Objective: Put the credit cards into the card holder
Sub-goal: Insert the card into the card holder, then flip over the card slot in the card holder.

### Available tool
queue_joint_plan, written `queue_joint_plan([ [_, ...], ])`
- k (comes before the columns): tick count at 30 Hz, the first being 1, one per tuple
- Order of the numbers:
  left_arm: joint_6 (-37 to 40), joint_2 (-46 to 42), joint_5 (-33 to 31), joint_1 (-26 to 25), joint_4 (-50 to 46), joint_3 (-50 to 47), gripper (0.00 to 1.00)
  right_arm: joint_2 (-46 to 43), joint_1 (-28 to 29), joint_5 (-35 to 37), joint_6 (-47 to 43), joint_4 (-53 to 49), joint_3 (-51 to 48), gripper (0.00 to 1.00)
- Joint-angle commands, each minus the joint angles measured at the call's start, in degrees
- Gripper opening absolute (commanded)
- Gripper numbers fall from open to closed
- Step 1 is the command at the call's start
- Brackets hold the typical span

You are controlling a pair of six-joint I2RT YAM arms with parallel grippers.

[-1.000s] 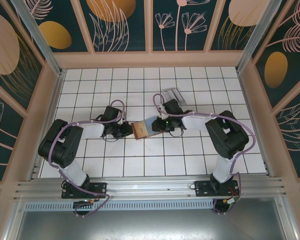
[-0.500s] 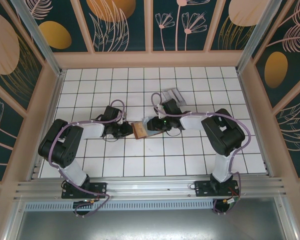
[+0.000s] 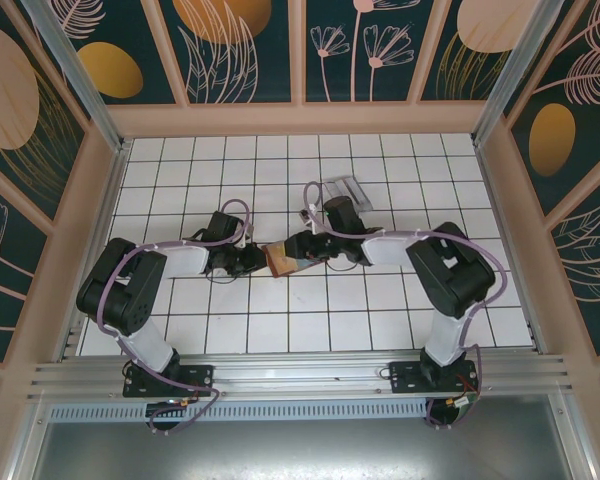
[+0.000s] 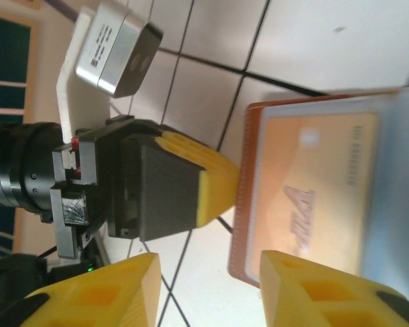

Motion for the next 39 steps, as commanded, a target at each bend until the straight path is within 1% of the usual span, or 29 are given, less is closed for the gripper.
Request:
queue_joint_plan([
  [1, 1.20, 2.52, -4.76, 0.35, 1.88, 0.63, 0.16, -6.78, -3.47, 9.74, -4.39, -6.45, -1.15, 0.48],
  [3, 1.58, 3.41, -3.98, 0.33, 1.21, 1.51, 0.16, -7.44, -3.73, 14.01, -6.81, -11.53, -0.77, 0.48],
  [4, 1.74, 3.66, -3.78, 0.33, 0.55, 2.00, 0.16, -7.53, -4.51, 14.72, -7.46, -12.30, -1.30, 0.47],
  [6, 1.58, 3.11, -4.02, 0.33, 0.75, 1.63, 0.17, -6.83, -6.07, 13.49, -7.54, -11.67, -2.71, 0.47],
  [11, 1.86, 3.31, -3.85, 0.33, -0.16, 1.77, 0.17, -3.46, -6.04, 11.92, -6.83, -9.54, -4.43, 0.43],
  [14, 1.44, 2.90, -4.02, 0.33, 0.63, 0.94, 0.18, -2.16, -6.04, 11.22, -6.68, -8.83, -4.11, 0.37],
  [17, 1.89, 3.54, -3.81, 0.33, -0.53, 1.71, 0.18, -1.69, -6.04, 10.91, -6.03, -7.90, -4.27, 0.33],
  [20, 1.38, 2.30, -5.05, 0.33, 0.07, 0.84, 0.18, -0.18, -5.87, 10.04, -6.05, -7.94, -3.45, 0.28],
  [23, 1.50, 2.44, -4.83, 0.34, -0.31, 1.09, 0.17, 0.83, -5.61, 10.35, -5.68, -7.98, -3.47, 0.26],
  [27, 1.16, 1.91, -5.08, 0.33, 0.29, 0.41, 0.18, 1.71, -4.70, 11.08, -6.03, -8.85, -2.89, 0.27],
  [29, 1.24, 2.43, -4.68, 0.33, 0.11, 0.82, 0.18, 1.57, -4.37, 12.73, -6.47, -10.07, -2.49, 0.32],
  [30, 1.26, 2.69, -4.51, 0.32, -0.21, 1.01, 0.17, 1.38, -4.37, 13.41, -6.49, -10.47, -2.41, 0.37],
  [31, 1.33, 2.62, -4.46, 0.33, -0.24, 1.02, 0.18, 1.13, -4.37, 13.93, -6.50, -10.78, -2.35, 0.40],
  [33, 1.08, 2.27, -4.64, 0.33, 0.38, 0.63, 0.18, 0.49, -4.37, 15.39, -6.91, -11.78, -1.98, 0.42],
  [37, 1.16, 2.36, -4.55, 0.33, 0.13, 1.02, 0.17, 0.32, -4.37, 17.34, -7.37, -13.90, -1.02, 0.45],
  [39, 1.05, 2.25, -4.58, 0.33, 0.79, 0.68, 0.18, 1.84, -4.37, 14.75, -7.47, -13.84, -0.35, 0.43],
])
